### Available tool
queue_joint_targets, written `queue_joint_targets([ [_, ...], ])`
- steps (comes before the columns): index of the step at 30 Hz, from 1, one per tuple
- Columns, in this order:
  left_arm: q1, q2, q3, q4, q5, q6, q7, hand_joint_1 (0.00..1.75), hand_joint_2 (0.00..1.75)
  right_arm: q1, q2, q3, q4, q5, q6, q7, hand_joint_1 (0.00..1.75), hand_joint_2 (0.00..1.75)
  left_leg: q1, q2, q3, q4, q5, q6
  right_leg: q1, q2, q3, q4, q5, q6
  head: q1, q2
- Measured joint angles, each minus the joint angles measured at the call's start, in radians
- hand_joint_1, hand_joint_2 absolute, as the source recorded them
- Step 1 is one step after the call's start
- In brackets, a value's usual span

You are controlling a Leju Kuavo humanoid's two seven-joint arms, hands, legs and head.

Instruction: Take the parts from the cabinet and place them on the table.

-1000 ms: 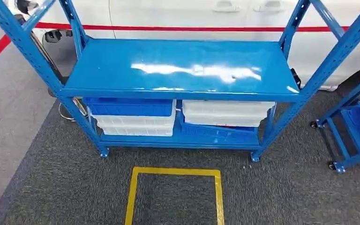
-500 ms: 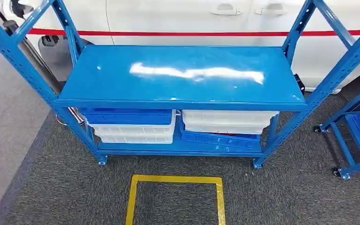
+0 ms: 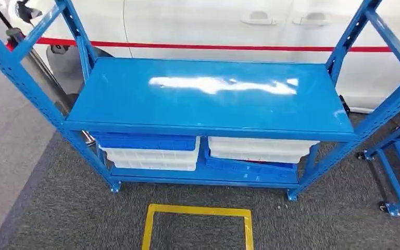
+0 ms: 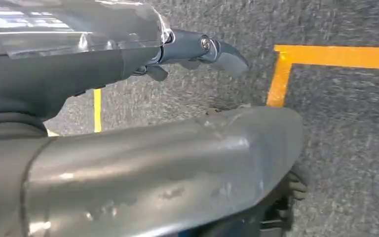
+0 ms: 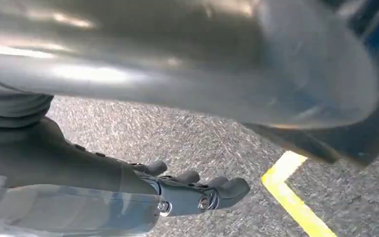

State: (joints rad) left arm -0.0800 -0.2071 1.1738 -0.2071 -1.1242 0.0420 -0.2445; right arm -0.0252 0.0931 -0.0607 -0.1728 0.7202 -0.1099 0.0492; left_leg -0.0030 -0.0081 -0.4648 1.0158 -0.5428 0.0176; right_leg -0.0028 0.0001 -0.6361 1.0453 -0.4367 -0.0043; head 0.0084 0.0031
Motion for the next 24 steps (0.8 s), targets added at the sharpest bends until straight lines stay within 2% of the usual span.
queue_joint_targets([
  [1,0.001,-0.001,0.0,0.0,-0.001,0.0,-0.002,0.0,0.0,0.001,0.0,0.0,0.0,-0.001,0.0,-0.001,0.0,0.0,-0.001,0.001,0.008,-0.006,0.003,-0.006,0.001,0.0,0.005,-0.005,-0.003,-0.008,-0.005,0.0],
  [2,0.001,-0.001,-0.001,0.0,-0.003,0.004,-0.001,0.0,0.0,0.0,0.002,-0.001,0.0,-0.002,0.0,-0.002,0.0,0.0,-0.002,0.0,0.014,-0.013,0.003,-0.01,-0.001,0.005,0.021,-0.012,0.0,-0.008,-0.003,0.0],
  [3,0.001,0.0,-0.001,0.0,-0.008,0.009,-0.001,0.0,1.75,0.001,0.004,-0.003,0.0,-0.007,-0.001,-0.003,0.0,0.0,-0.002,0.0,0.02,-0.016,0.013,0.002,-0.003,0.005,0.033,-0.024,0.0,-0.002,-0.005,0.0],
  [4,-0.001,0.0,-0.002,0.0,-0.01,0.016,0.0,0.0,1.75,0.001,0.004,-0.006,0.0,-0.012,-0.005,-0.005,0.0,1.75,-0.004,0.001,0.024,-0.018,0.015,0.005,-0.004,0.005,0.039,-0.026,-0.003,-0.004,-0.01,0.0],
  [5,-0.004,0.0,-0.002,0.0,-0.012,0.023,0.004,0.0,1.75,0.0,0.005,-0.01,0.0,-0.015,-0.009,-0.005,0.0,1.75,-0.004,0.001,0.03,-0.025,0.013,0.006,-0.003,0.005,0.041,-0.026,-0.006,-0.006,-0.008,0.0],
  [8,-0.007,0.0,-0.006,0.0,-0.028,0.042,0.023,0.0,1.75,-0.001,0.005,-0.016,0.0,-0.016,-0.011,-0.008,0.0,1.75,-0.004,0.002,0.049,-0.052,-0.01,0.036,0.001,0.005,0.043,-0.025,-0.013,-0.013,-0.009,0.0],
  [10,-0.005,0.0,-0.015,0.0,-0.035,0.05,0.024,0.0,1.75,-0.003,0.005,-0.019,0.0,-0.016,-0.011,-0.011,0.0,1.75,-0.003,0.002,0.051,-0.054,-0.01,0.032,0.003,0.004,0.044,-0.024,-0.015,-0.016,-0.008,0.0],
  [11,-0.004,0.0,-0.018,0.0,-0.036,0.052,0.023,0.0,1.75,-0.004,0.005,-0.02,0.0,-0.015,-0.011,-0.012,0.0,0.0,-0.003,0.002,0.051,-0.055,-0.01,0.031,0.003,0.004,0.044,-0.024,-0.015,-0.016,-0.008,0.0],
  [12,-0.003,0.0,-0.02,0.0,-0.037,0.053,0.02,0.0,1.75,-0.005,0.005,-0.021,0.0,-0.014,-0.009,-0.012,0.0,1.75,-0.003,0.002,0.052,-0.056,-0.009,0.028,0.003,0.004,0.044,-0.024,-0.015,-0.016,-0.008,0.0],
  [17,-0.003,0.0,-0.026,0.0,-0.042,0.048,0.014,0.0,1.75,-0.011,0.005,-0.027,-0.001,-0.013,-0.01,-0.012,0.0,1.75,0.001,0.002,0.053,-0.058,-0.007,-0.007,0.005,0.004,0.045,-0.022,-0.015,-0.018,-0.008,0.0],
  [24,0.001,0.002,-0.028,0.0,-0.051,0.047,0.021,0.0,1.75,-0.023,0.005,-0.038,-0.003,-0.01,-0.008,-0.019,0.0,1.75,0.001,0.002,0.058,-0.057,-0.008,-0.009,0.005,0.004,0.052,-0.023,-0.014,-0.017,-0.008,0.0],
])
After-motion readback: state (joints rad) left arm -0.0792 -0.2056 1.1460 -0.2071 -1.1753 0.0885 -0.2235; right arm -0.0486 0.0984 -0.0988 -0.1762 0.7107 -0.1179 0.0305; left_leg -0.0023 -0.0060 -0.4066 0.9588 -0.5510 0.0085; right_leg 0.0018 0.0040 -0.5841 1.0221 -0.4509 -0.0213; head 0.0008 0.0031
